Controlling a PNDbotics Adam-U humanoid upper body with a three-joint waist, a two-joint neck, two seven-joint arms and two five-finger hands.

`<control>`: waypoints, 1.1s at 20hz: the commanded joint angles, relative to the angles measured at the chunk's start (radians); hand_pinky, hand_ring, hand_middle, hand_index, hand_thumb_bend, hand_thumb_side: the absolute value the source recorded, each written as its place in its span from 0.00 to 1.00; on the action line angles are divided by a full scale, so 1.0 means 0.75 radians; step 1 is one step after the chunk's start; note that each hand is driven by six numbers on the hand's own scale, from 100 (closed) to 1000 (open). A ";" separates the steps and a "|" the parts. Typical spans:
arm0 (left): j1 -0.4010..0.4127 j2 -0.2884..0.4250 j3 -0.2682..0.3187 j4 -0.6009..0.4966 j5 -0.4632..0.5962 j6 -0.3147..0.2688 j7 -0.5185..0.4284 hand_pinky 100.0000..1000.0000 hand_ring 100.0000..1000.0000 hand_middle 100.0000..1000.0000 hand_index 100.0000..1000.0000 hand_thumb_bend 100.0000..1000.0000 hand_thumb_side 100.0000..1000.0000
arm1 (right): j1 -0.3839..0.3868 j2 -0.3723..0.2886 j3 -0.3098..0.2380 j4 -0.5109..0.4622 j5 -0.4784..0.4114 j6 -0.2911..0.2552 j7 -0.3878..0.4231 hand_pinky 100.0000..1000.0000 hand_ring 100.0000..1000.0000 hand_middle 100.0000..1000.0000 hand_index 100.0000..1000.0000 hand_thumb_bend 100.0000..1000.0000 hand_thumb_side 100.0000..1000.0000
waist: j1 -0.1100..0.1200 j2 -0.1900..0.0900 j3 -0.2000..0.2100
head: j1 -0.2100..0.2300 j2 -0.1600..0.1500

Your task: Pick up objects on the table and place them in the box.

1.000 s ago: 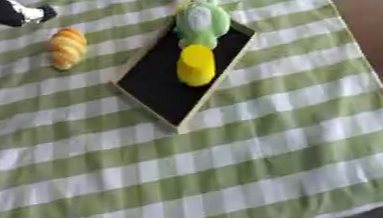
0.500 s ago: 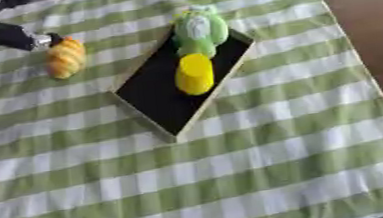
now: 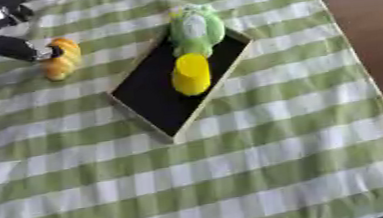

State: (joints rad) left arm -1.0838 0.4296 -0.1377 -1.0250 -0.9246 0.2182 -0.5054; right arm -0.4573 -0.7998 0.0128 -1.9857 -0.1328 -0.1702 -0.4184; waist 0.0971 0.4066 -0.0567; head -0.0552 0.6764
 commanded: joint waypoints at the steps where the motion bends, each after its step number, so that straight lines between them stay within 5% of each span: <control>1: -0.031 0.014 0.013 -0.002 0.004 -0.012 -0.005 0.90 0.86 0.80 0.91 0.53 0.44 | -0.009 -0.038 -0.014 -0.019 0.000 0.005 0.003 0.91 0.83 0.68 0.78 0.00 0.56 | -0.004 -0.026 -0.004 | 0.000 -0.013; 18: -0.034 -0.011 0.009 0.073 -0.098 -0.006 -0.025 0.88 0.83 0.77 0.85 0.50 0.40 | -0.008 -0.032 -0.014 -0.019 0.004 0.010 0.000 0.91 0.83 0.67 0.78 0.00 0.56 | 0.009 -0.011 -0.025 | 0.006 -0.020; 22: -0.032 -0.015 0.017 0.095 -0.133 0.000 -0.023 0.88 0.82 0.76 0.82 0.39 0.35 | -0.007 -0.032 -0.015 -0.019 0.003 0.009 -0.001 0.91 0.83 0.67 0.78 0.00 0.56 | 0.009 -0.008 -0.029 | 0.009 -0.020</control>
State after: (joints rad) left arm -1.0970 0.4030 -0.1334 -0.9621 -1.0046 0.2132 -0.5241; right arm -0.4566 -0.7995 0.0129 -1.9857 -0.1327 -0.1627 -0.4183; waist 0.1089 0.4170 -0.0777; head -0.0526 0.6754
